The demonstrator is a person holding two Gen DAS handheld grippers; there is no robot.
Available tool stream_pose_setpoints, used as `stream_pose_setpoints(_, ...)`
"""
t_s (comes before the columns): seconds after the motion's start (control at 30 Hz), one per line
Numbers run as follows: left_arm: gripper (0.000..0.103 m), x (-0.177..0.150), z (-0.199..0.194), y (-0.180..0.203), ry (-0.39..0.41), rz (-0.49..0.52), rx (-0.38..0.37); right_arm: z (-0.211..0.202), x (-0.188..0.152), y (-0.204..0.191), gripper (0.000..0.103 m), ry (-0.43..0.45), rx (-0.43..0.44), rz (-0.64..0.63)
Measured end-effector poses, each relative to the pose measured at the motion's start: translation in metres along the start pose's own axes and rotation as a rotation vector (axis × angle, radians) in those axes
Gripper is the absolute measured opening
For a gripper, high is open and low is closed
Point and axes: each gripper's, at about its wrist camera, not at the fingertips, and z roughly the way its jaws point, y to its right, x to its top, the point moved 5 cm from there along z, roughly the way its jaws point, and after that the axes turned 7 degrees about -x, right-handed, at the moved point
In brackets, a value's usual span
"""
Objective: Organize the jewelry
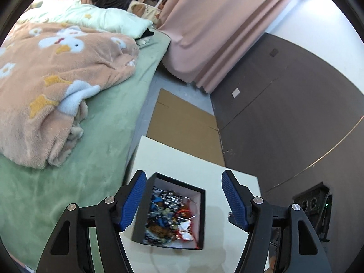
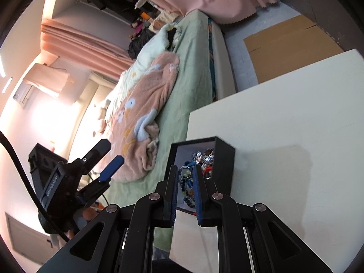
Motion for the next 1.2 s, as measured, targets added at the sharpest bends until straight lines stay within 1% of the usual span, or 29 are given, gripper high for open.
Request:
stream_pose_setpoints(0.13,0.07,0.001,-0.003,-0.004,-0.008,0.021,-0.006,0.018,-0.003,-0.019,0.015,-0.021,0.015,-0.042)
stream_pose_setpoints(0.17,0.07,0.001,-0.003,-0.006,-0.007,0.023,0.0,0.022,-0.003,-0.022,0.02,-0.028,0.009,-0.049)
stream_pose_setpoints(0.2,0.071,0.002,-0.005,-0.009,-0.001,0.02,0.013,0.026,-0.004,-0.023,0.036,-0.039,0.0,-0.053)
stream_pose_setpoints(0.27,0.077,0.002,-0.007,-0.014,0.007,0.013,0.021,0.028,-0.004,-0.021,0.05,-0.026,-0.029,-0.054)
stream_pose_setpoints(0.33,0.085,0.003,-0.009,-0.016,0.009,0.006,0.013,0.026,-0.004,-0.019,0.051,-0.012,-0.053,-0.057)
stream_pose_setpoints(0.43,0.09,0.0,-0.011,-0.014,0.004,0.017,0.012,0.02,-0.005,-0.01,0.051,-0.013,-0.075,-0.038)
stream_pose_setpoints(0.5,0.091,-0.003,-0.011,-0.011,-0.006,0.032,0.015,0.012,-0.006,-0.004,0.051,0.002,-0.1,-0.031)
stream_pose_setpoints(0.6,0.091,-0.01,-0.009,-0.002,-0.031,0.068,0.022,0.001,-0.007,0.0,0.051,0.021,-0.114,-0.024)
stream_pose_setpoints(0.8,0.092,-0.028,-0.007,0.016,-0.069,0.162,0.045,-0.02,-0.014,0.0,0.052,0.044,-0.17,-0.058)
stream_pose_setpoints(0.83,0.094,-0.031,-0.007,0.017,-0.075,0.172,0.047,-0.023,-0.016,0.001,0.053,0.046,-0.179,-0.063)
stream_pose_setpoints(0.9,0.096,-0.037,-0.005,0.022,-0.087,0.197,0.058,-0.032,-0.02,0.002,0.063,0.057,-0.205,-0.074)
stream_pose_setpoints(1.0,0.097,-0.044,-0.005,0.028,-0.096,0.236,0.067,-0.047,-0.023,0.005,0.073,0.09,-0.249,-0.088)
stream_pose_setpoints(1.1,0.099,-0.051,-0.004,0.034,-0.102,0.269,0.073,-0.06,-0.026,0.01,0.076,0.107,-0.272,-0.089)
stream_pose_setpoints(1.2,0.1,-0.057,-0.001,0.039,-0.114,0.292,0.075,-0.072,-0.029,0.019,0.08,0.116,-0.31,-0.074)
